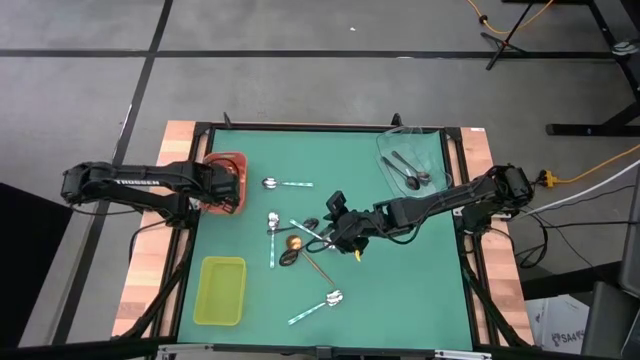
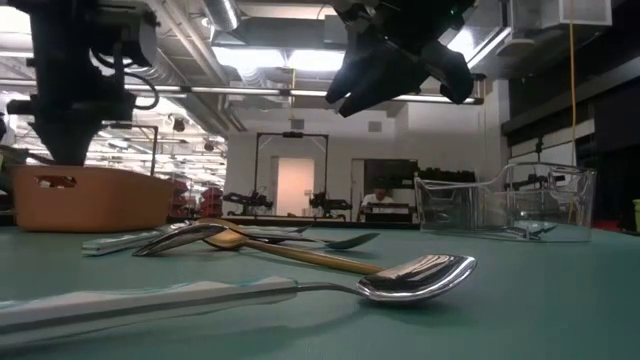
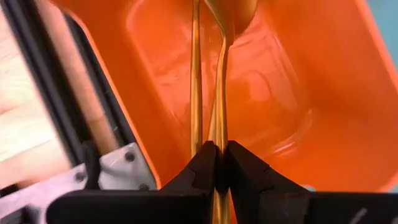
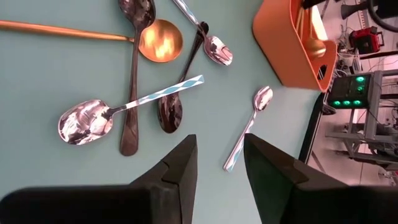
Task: Sort silverware by color (type)
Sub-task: Put the gold spoon into the orange bin
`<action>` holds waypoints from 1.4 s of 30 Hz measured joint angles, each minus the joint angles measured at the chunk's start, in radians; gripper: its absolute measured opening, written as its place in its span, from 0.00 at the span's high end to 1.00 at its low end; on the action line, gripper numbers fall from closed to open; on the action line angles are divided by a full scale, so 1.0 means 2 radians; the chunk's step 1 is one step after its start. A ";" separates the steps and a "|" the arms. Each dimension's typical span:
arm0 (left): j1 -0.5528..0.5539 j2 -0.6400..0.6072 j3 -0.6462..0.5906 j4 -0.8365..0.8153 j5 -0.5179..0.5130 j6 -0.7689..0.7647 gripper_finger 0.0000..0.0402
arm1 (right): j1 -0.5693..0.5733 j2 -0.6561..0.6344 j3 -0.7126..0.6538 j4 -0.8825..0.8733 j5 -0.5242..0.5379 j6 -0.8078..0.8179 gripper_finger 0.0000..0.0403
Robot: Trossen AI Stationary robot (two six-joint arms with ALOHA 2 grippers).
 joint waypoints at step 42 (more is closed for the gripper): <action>0.000 0.000 0.010 0.063 -0.077 0.003 0.94 | 0.000 0.000 0.000 0.002 0.000 0.012 0.69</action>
